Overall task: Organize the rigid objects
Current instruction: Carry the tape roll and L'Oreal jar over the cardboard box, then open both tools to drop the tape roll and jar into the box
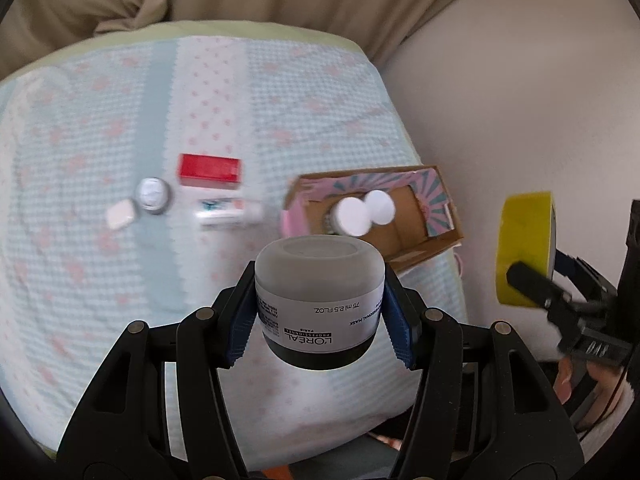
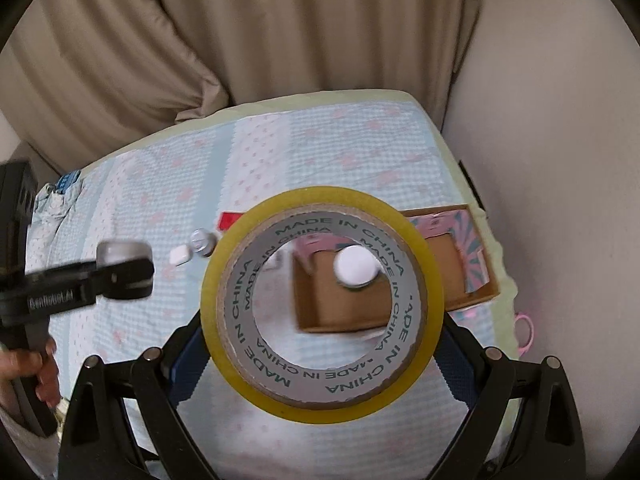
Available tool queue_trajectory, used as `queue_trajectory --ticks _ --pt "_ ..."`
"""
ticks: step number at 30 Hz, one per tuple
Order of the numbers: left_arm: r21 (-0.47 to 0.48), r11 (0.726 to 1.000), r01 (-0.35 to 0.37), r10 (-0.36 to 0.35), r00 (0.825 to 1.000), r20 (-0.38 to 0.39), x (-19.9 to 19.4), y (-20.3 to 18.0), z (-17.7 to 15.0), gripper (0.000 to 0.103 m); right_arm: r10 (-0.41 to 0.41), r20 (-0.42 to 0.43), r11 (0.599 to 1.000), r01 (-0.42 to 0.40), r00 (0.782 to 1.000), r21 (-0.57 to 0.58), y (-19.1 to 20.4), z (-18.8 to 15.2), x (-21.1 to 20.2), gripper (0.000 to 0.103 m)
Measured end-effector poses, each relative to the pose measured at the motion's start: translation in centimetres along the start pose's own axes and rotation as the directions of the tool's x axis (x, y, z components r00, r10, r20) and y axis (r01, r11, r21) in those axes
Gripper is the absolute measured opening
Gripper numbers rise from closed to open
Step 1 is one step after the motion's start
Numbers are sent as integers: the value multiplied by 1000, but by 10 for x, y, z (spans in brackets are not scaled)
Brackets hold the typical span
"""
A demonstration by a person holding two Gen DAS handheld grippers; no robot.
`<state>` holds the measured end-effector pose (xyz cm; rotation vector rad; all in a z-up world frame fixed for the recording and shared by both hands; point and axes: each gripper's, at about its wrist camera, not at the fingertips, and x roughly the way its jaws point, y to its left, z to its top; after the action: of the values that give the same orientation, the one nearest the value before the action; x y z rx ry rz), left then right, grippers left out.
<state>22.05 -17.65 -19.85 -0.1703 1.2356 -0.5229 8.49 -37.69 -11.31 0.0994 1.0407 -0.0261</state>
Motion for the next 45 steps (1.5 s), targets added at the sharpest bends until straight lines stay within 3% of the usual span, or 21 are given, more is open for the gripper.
queue_trajectory --ticks 12,21,28,32,38,39,40,41,42,43,45 --pt "17 999 -52 53 995 -82 100 -70 17 53 83 -87 988 -70 993 141 -123 35 55 96" --pt "73 992 -99 111 977 -183 188 -95 24 53 184 -195 938 -113 963 327 -182 35 135 96" --pt "208 967 -147 196 950 -241 253 -117 13 53 260 -234 889 -138 937 436 -205 20 188 96" --pt "255 954 -155 227 933 -280 273 -119 5 53 242 -255 897 -115 936 427 -209 12 206 96" --pt "379 903 -202 305 923 -236 277 -127 5 54 265 -214 863 -133 940 488 -218 5 213 96" --pt "396 895 -204 312 922 -230 278 -129 5 55 266 -210 860 -133 941 492 -220 4 214 96" --pt "412 887 -207 321 919 -229 279 -130 6 62 269 -212 855 -132 939 501 -220 4 216 97" --pt "430 879 -206 326 917 -228 279 -131 6 94 268 -224 850 -121 937 512 -221 4 218 97" --pt "437 876 -203 326 918 -227 279 -131 6 103 264 -231 847 -110 937 519 -222 3 220 98" --pt "438 878 -193 312 924 -219 277 -130 7 103 265 -221 841 -113 939 529 -224 2 220 103" --pt "423 887 -184 297 929 -220 274 -125 8 103 260 -158 818 -131 953 559 -230 0 215 103"
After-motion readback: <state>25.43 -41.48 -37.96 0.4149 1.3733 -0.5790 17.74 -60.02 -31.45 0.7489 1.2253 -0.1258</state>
